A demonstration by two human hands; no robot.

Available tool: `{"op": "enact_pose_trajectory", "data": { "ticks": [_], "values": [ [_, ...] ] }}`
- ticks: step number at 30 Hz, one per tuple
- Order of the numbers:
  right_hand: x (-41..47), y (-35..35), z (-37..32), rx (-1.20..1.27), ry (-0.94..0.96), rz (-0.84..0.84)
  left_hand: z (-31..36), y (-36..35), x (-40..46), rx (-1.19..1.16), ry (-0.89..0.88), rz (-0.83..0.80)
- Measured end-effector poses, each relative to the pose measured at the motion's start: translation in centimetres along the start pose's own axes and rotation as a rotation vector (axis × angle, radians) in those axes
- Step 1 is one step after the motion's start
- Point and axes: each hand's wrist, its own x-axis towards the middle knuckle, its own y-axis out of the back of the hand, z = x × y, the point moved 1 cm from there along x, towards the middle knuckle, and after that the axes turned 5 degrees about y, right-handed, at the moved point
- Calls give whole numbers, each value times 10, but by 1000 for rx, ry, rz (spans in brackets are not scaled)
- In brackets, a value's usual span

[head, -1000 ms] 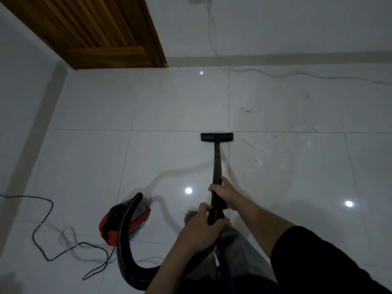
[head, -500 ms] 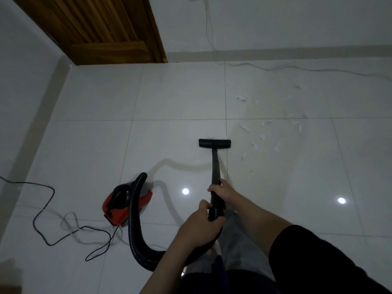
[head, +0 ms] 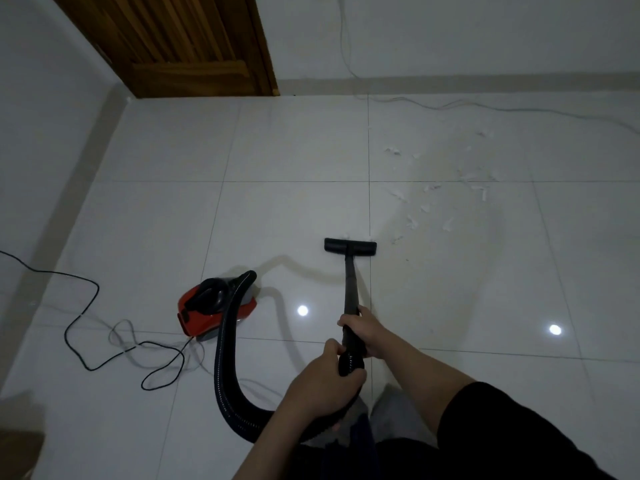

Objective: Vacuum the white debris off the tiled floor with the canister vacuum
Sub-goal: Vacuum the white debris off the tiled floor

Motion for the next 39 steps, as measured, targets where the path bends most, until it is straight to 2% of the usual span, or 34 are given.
{"op": "enact_pose_trajectory", "data": {
  "ticks": [10,22,39],
  "values": [
    [-44,31,61,-81,35,-13,-6,-77,-38,25,9,7],
    [-112,72,155,-111,65,27,-19,-176,-98,85,12,-66],
    [-159,52,227,163,55,233,-51,-172,-146,268,-42,-200]
  ]
}}
